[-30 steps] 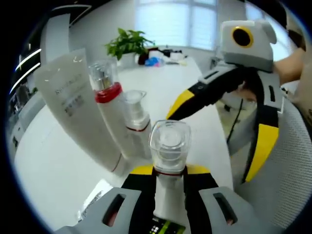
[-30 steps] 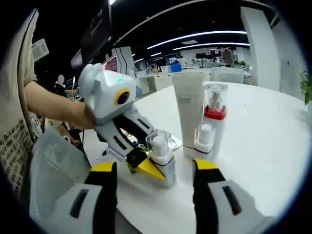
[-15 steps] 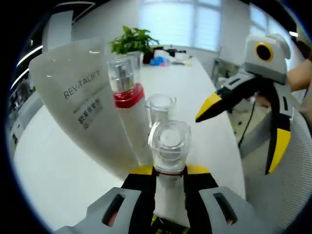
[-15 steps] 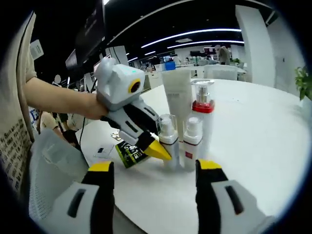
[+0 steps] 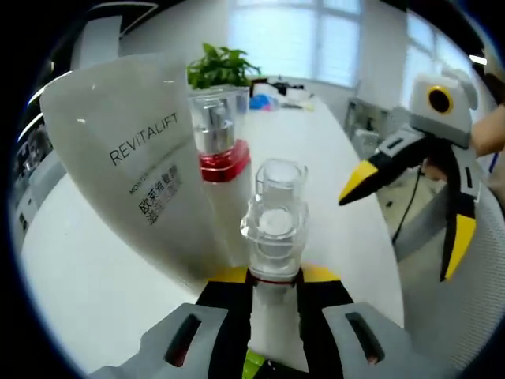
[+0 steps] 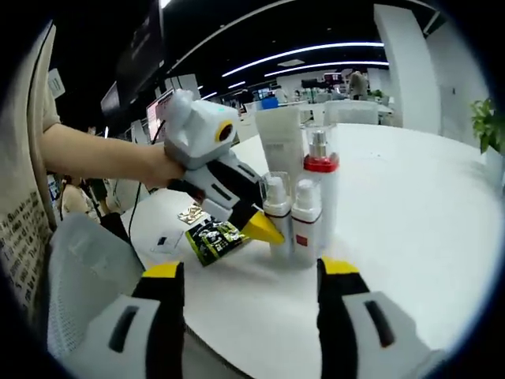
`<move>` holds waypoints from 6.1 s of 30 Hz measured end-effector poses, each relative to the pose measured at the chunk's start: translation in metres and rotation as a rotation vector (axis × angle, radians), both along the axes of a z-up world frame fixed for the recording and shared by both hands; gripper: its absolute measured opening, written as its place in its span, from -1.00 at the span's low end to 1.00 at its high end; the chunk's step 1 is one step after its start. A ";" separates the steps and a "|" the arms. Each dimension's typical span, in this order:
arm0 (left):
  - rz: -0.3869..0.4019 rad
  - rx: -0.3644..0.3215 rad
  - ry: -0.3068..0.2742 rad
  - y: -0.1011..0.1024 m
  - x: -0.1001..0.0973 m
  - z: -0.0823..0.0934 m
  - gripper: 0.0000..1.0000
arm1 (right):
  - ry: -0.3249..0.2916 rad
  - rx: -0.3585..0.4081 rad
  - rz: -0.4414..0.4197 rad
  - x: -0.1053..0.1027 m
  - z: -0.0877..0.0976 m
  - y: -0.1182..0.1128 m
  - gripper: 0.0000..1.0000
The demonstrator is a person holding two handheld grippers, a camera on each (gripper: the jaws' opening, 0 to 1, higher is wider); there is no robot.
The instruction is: Arrange the skincare products in the storage area until every visible bottle or jar stands upright without overlapping.
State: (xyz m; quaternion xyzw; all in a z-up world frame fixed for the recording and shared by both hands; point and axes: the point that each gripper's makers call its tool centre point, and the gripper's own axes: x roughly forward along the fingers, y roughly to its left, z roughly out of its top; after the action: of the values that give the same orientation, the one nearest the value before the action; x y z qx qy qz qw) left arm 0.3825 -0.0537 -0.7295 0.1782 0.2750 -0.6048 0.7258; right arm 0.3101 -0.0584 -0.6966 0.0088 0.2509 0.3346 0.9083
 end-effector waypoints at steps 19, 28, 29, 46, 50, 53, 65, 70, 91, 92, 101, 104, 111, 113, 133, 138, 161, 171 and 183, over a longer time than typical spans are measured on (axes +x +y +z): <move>0.018 0.036 0.022 0.005 -0.002 -0.009 -0.63 | 0.004 -0.005 0.004 0.001 -0.001 0.001 0.40; 0.016 0.045 0.018 0.006 0.000 -0.011 -0.64 | 0.005 -0.003 0.003 0.000 -0.001 0.001 0.40; 0.016 0.045 0.016 0.006 0.000 -0.011 -0.64 | 0.005 -0.004 0.002 0.000 -0.001 0.001 0.40; 0.026 0.049 0.008 0.006 0.004 -0.013 -0.65 | 0.010 -0.005 0.007 -0.001 -0.002 0.003 0.40; 0.029 0.051 0.009 0.006 0.004 -0.013 -0.65 | 0.011 -0.005 0.007 -0.001 -0.002 0.002 0.40; 0.033 0.053 0.005 0.005 0.005 -0.014 -0.65 | 0.011 -0.005 0.005 -0.001 -0.002 0.001 0.40; 0.034 0.056 0.018 0.005 0.004 -0.015 -0.57 | 0.011 -0.005 0.005 0.000 -0.003 0.001 0.40; 0.041 0.059 0.020 0.007 0.003 -0.014 -0.51 | 0.011 -0.008 0.010 0.000 -0.003 0.002 0.41; 0.149 0.061 0.057 0.046 -0.023 0.007 -0.02 | -0.035 -0.030 0.033 -0.009 0.015 0.006 0.56; 0.159 0.059 0.057 0.048 -0.024 0.008 0.00 | -0.037 -0.031 0.035 -0.009 0.016 0.006 0.57; 0.262 0.039 0.089 0.078 -0.042 0.017 0.23 | -0.064 -0.032 0.035 -0.013 0.031 0.007 0.69; 0.303 0.029 0.103 0.090 -0.050 0.020 0.33 | -0.070 -0.032 0.032 -0.013 0.034 0.007 0.72; 0.392 0.006 0.113 0.116 -0.065 0.030 0.58 | -0.075 -0.021 0.035 -0.018 0.040 0.012 0.79; 0.420 -0.003 0.116 0.125 -0.069 0.034 0.62 | -0.075 -0.013 0.036 -0.021 0.042 0.015 0.80; 0.700 -0.072 0.135 0.196 -0.102 0.051 0.94 | -0.088 0.032 0.062 -0.037 0.057 0.034 0.84; 0.732 -0.090 0.126 0.203 -0.106 0.057 0.94 | -0.092 0.005 0.068 -0.038 0.052 0.033 0.84; 0.744 0.021 0.129 0.183 -0.081 0.036 0.94 | -0.102 0.001 0.035 -0.034 0.047 0.025 0.84; 0.751 0.151 0.124 0.150 -0.056 0.005 0.94 | -0.108 0.003 0.012 -0.033 0.051 0.024 0.84; 0.806 0.252 0.104 0.131 -0.019 -0.030 0.94 | -0.103 0.011 -0.018 -0.030 0.051 0.021 0.83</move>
State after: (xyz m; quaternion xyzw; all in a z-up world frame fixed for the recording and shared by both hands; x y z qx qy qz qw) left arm 0.3639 0.0772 -0.7594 0.1132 0.4306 -0.2423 0.8620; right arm 0.2806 -0.0378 -0.6454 -0.0010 0.2021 0.3280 0.9228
